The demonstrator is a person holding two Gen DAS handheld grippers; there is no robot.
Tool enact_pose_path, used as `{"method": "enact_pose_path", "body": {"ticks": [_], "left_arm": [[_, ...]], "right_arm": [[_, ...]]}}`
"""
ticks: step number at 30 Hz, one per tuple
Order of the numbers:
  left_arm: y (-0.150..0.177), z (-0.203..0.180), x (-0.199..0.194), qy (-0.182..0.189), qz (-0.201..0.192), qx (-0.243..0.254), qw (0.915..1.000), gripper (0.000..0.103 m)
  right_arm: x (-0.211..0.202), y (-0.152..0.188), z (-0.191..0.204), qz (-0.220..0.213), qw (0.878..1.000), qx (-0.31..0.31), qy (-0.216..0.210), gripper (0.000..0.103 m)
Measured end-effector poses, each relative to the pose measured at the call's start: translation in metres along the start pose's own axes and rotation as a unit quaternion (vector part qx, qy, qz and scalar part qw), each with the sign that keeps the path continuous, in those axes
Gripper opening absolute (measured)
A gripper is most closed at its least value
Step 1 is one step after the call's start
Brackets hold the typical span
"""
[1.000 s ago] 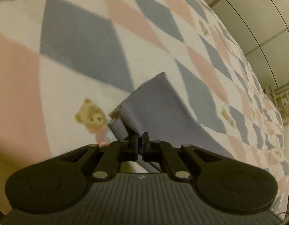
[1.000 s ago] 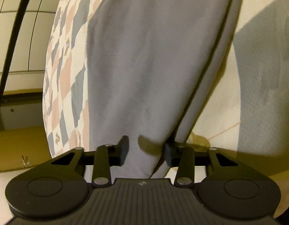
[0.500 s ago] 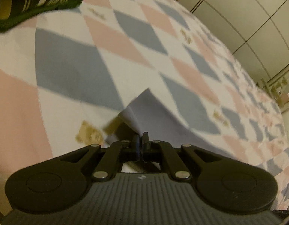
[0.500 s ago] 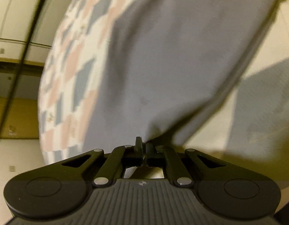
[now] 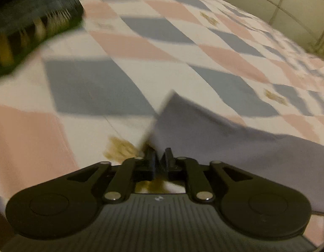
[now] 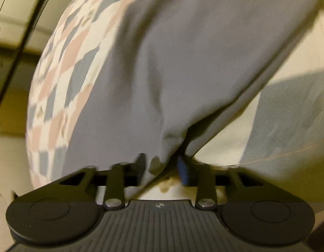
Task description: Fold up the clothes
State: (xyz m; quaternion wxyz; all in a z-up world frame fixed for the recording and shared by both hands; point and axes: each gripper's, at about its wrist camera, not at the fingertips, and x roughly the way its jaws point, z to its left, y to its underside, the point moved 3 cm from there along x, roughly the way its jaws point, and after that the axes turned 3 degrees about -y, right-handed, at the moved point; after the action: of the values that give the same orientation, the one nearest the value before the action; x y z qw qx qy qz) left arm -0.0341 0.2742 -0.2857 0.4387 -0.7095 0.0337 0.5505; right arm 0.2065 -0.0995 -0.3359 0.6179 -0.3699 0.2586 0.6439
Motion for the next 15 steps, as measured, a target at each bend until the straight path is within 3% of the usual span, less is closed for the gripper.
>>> {"method": "enact_pose_path", "body": {"ticks": [2, 3, 5, 8, 12, 15], "left_arm": [[-0.010, 0.002, -0.010, -0.029, -0.021, -0.010, 0.9993, 0.018], [-0.014, 0.001, -0.014, -0.023, -0.027, -0.014, 0.9993, 0.018], [-0.022, -0.013, -0.022, 0.010, -0.038, 0.000, 0.9992, 0.018], [-0.019, -0.054, -0.021, 0.088, -0.023, 0.065, 0.9938, 0.018], [0.001, -0.112, -0.015, 0.188, 0.020, 0.118, 0.9749, 0.014], [0.021, -0.166, -0.021, 0.256, 0.041, 0.183, 0.9482, 0.014]], "right_arm": [[-0.018, 0.003, -0.003, -0.009, 0.999, -0.029, 0.028, 0.041], [-0.024, 0.002, -0.002, -0.019, 0.998, -0.043, 0.035, 0.041], [-0.033, -0.002, 0.001, -0.040, 0.996, -0.071, 0.046, 0.041], [-0.037, -0.012, 0.006, -0.072, 0.989, -0.116, 0.053, 0.040], [-0.052, -0.022, -0.027, -0.080, 0.992, -0.087, 0.035, 0.038], [-0.056, -0.026, -0.056, -0.076, 0.995, 0.048, -0.029, 0.038]]}}
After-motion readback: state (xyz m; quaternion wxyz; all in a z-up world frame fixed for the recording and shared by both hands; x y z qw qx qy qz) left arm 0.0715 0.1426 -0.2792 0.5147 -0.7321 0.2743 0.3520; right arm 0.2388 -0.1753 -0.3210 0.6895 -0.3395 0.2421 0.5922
